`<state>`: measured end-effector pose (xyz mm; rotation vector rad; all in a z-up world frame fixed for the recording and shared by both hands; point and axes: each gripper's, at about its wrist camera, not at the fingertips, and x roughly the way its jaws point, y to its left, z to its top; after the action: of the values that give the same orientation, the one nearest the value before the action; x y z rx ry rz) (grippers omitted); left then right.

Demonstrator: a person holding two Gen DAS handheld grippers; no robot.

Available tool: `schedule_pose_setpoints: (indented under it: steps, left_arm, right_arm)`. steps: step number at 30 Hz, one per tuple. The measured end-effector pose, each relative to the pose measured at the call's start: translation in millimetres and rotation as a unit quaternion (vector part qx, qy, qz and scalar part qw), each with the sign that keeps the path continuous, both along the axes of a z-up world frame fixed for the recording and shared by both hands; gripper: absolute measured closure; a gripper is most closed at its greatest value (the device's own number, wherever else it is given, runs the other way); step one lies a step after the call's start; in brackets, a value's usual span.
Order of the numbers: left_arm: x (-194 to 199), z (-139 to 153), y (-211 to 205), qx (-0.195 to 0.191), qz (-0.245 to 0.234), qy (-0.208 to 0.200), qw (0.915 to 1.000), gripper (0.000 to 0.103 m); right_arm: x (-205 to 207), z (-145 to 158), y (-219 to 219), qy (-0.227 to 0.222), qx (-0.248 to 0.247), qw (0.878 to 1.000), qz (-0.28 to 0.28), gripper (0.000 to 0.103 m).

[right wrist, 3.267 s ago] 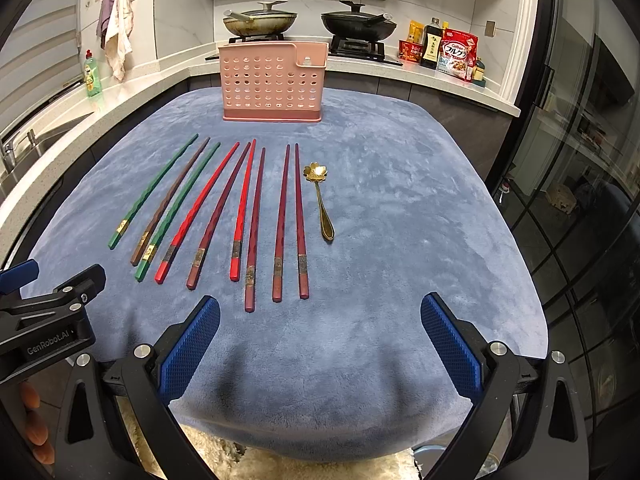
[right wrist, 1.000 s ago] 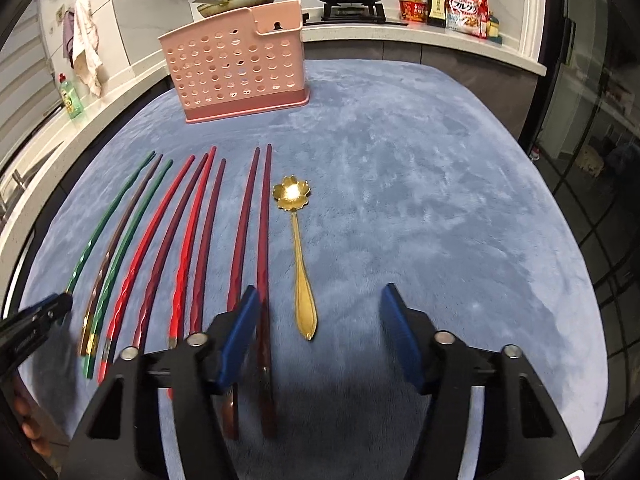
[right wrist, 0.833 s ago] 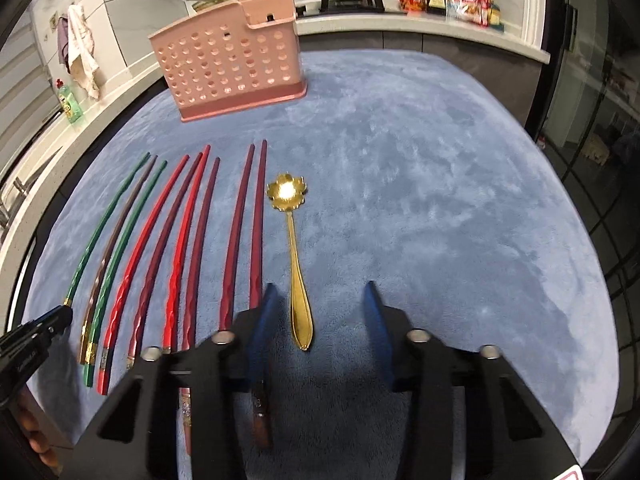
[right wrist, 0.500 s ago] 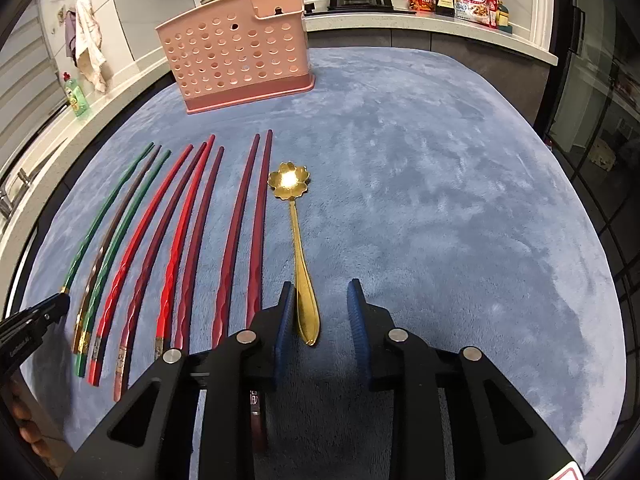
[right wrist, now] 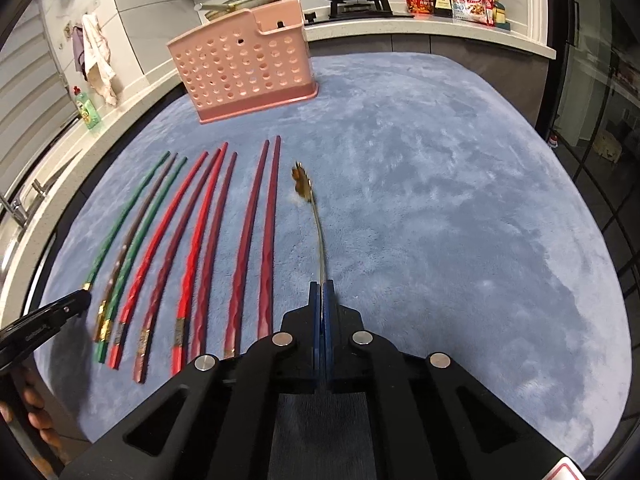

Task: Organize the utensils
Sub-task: 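Close the right tool on the gold spoon while the left tool grasps a green chopstick, then lift the gold spoon with the right tool while the left tool lifts the green chopstick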

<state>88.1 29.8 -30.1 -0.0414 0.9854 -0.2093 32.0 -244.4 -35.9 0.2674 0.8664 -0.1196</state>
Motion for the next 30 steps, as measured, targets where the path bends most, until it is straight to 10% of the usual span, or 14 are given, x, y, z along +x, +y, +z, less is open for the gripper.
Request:
schedule_pose_setpoints:
  steps: [30]
  left_arm:
    - [36.7,137.1,8.5,-0.014,0.007,-0.121,0.9925,0.103]
  right_arm:
    - [10.7,108.1,-15.0,-0.096,-0.043,0.994,-0.007,0.101]
